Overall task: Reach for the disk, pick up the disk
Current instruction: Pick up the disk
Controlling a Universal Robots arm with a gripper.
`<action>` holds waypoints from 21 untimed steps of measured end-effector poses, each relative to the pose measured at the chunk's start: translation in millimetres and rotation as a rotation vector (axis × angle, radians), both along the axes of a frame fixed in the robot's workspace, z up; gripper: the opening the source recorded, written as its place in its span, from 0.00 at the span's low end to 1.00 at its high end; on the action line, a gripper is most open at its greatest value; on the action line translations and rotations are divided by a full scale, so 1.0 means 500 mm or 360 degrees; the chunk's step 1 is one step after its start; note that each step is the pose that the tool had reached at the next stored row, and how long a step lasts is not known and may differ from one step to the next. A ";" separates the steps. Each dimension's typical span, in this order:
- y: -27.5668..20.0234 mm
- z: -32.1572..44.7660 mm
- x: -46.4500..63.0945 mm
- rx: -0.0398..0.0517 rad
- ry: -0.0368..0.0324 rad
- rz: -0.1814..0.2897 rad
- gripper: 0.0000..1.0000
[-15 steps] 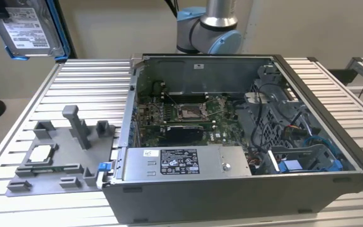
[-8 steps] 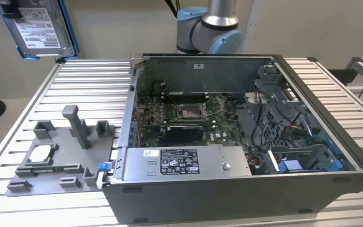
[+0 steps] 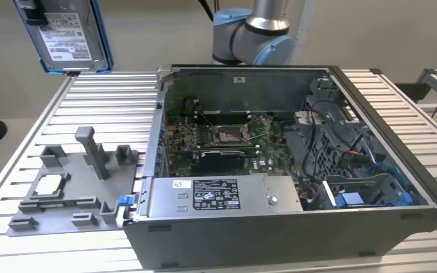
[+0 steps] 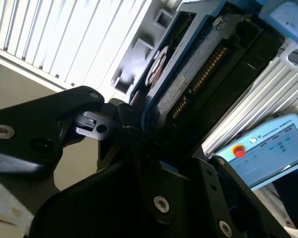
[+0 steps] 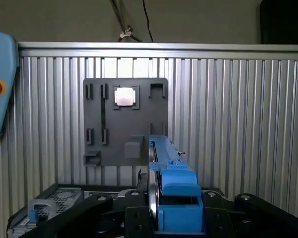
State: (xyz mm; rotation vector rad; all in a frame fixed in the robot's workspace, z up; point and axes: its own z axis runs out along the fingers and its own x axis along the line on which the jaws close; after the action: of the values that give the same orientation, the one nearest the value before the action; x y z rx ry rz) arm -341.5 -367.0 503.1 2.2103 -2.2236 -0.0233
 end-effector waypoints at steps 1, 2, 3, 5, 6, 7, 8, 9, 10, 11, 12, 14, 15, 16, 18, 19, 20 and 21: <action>-0.0029 -0.002 0.009 0.0000 0.0000 0.0000 0.00; -0.0058 -0.003 0.017 0.0000 0.0000 0.0000 0.00; -0.0084 -0.005 0.026 0.0000 0.0000 0.0000 0.00; -0.0120 -0.007 0.044 0.0000 0.0000 0.0000 0.00; -0.0130 -0.008 0.053 0.0000 0.0000 0.0000 0.00; -0.0137 -0.008 0.061 0.0000 0.0000 0.0000 0.00; -0.0141 -0.008 0.068 0.0000 0.0000 0.0000 0.00; -0.0145 -0.009 0.075 0.0000 0.0000 0.0000 0.00; -0.0147 -0.009 0.081 0.0000 0.0000 0.0000 0.00; -0.0150 -0.009 0.088 0.0000 0.0000 0.0000 0.00; -0.0153 -0.009 0.094 0.0000 0.0000 0.0000 0.00; -0.0159 -0.009 0.106 0.0000 0.0000 0.0000 0.00; -0.0162 -0.010 0.112 0.0000 0.0000 0.0000 0.00; -0.0165 -0.010 0.118 0.0000 0.0000 0.0000 0.00; -0.0170 -0.010 0.129 0.0000 0.0000 0.0000 0.00; -0.0173 -0.010 0.134 0.0000 0.0000 0.0000 0.00; -0.0176 -0.010 0.140 0.0000 0.0000 0.0000 0.00; -0.0179 -0.011 0.146 0.0000 0.0000 0.0000 0.00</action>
State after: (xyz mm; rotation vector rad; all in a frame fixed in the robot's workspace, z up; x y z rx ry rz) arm -268.6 -375.9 497.8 2.2103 -2.2236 -0.0234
